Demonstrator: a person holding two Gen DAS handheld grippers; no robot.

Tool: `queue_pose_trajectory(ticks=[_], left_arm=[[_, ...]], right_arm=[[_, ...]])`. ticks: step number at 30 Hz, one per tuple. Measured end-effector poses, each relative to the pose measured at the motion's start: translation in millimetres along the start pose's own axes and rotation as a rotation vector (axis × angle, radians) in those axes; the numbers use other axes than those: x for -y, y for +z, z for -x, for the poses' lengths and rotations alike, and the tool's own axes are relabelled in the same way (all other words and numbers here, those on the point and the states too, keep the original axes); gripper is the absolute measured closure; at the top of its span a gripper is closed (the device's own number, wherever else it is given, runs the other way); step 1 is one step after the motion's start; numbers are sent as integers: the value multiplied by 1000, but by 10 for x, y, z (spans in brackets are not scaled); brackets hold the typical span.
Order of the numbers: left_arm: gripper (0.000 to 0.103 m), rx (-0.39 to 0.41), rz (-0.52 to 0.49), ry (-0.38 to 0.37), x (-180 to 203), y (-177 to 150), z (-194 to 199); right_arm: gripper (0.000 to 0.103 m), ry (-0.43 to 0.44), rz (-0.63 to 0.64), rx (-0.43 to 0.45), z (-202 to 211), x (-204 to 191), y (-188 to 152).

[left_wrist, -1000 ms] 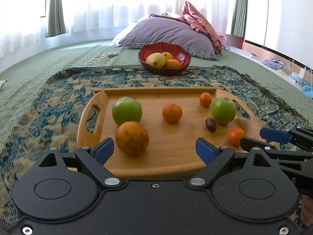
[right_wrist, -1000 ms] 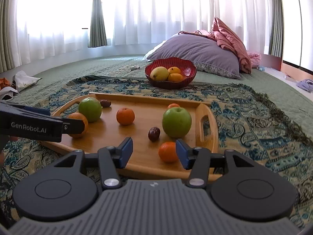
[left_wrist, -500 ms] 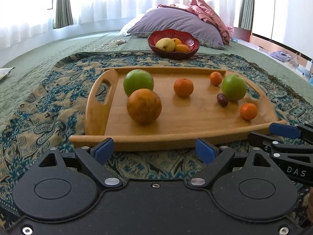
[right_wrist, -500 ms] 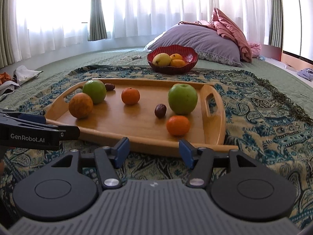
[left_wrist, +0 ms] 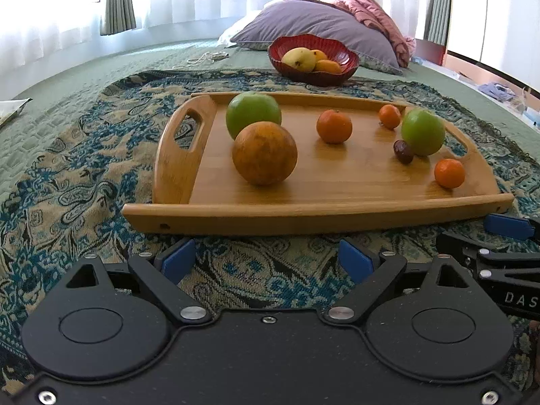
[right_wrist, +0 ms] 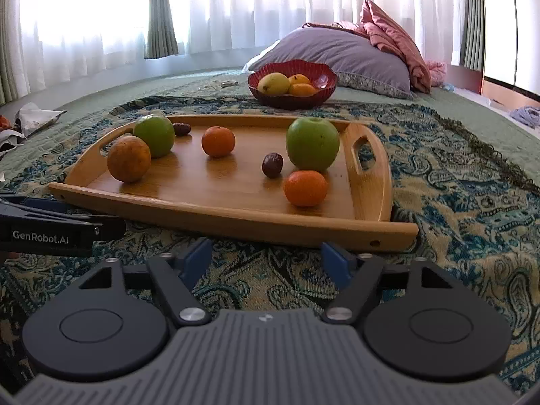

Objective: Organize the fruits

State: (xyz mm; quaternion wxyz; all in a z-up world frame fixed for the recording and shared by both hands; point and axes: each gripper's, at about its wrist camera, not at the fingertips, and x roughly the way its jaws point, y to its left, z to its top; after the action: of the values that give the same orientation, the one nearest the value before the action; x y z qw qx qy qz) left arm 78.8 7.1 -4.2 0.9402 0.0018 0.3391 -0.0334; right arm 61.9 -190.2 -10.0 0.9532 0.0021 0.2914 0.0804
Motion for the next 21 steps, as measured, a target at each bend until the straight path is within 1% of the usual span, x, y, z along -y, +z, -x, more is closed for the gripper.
queue_pose_trajectory(ticks=[2,6,10,14,16,21], left_arm=[[10,-3,3,3,-6,-10,-24],[8,-5,-5,6,6,-38,-45],[3,-12,-23,21,46,-50,-82],[0,-19,-23,24,61,-51,-114],[0,-22,-22,21,60,-49,-126],[0,-24,-23,16,47,-54,-143]], right_arm=[[13,2,1,-13,-29,-3,-16],[11,-9,15,-19,-67,-33,-44],[7,-14,1,-21,-85,-19,-61],[2,-15,-2,-29,-112,-14,-64],[0,-34,12,-29,-122,-47,-67],[0,-38,18,-42,-138,-65,-75]])
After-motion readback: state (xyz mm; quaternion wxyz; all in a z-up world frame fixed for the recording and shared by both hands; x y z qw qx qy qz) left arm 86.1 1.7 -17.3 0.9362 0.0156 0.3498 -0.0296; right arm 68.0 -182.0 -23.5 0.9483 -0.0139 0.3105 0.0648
